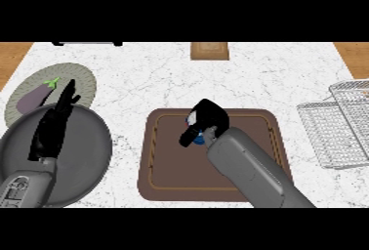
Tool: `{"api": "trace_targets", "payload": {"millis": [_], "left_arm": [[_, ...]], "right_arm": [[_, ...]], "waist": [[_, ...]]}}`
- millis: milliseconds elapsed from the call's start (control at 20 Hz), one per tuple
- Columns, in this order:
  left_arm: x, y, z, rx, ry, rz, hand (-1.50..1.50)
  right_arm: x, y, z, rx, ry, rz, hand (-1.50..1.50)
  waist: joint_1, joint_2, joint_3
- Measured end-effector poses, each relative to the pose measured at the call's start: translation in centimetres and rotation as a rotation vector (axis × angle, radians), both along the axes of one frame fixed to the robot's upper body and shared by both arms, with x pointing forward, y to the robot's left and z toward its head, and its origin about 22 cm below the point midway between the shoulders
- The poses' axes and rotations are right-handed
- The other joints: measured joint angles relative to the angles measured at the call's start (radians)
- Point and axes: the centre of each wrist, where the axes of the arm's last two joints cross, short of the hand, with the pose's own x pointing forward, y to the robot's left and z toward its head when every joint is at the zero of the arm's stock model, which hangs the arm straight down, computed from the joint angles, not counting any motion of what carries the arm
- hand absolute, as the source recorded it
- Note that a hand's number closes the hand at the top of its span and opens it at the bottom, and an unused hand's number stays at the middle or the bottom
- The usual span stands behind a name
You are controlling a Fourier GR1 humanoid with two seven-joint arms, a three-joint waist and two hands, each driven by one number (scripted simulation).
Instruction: Pick the can from the tray and place it in the tiered basket
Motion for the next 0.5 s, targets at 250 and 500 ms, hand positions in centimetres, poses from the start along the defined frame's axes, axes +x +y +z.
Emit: {"api": "trace_targets", "payload": {"millis": [250,500], "left_arm": [[-0.6,0.3,-0.5,-0.001,-0.001,0.006,0.00],[-1.3,0.8,0.2,-0.006,0.003,0.010,0.00]], "right_arm": [[-0.1,0.1,0.6,0.043,-0.006,-0.016,1.50],[-1.6,-0.3,1.2,0.083,-0.076,-0.007,1.50]], "waist": [[-0.001,0.004,0.001],[-0.006,0.004,0.002]]}}
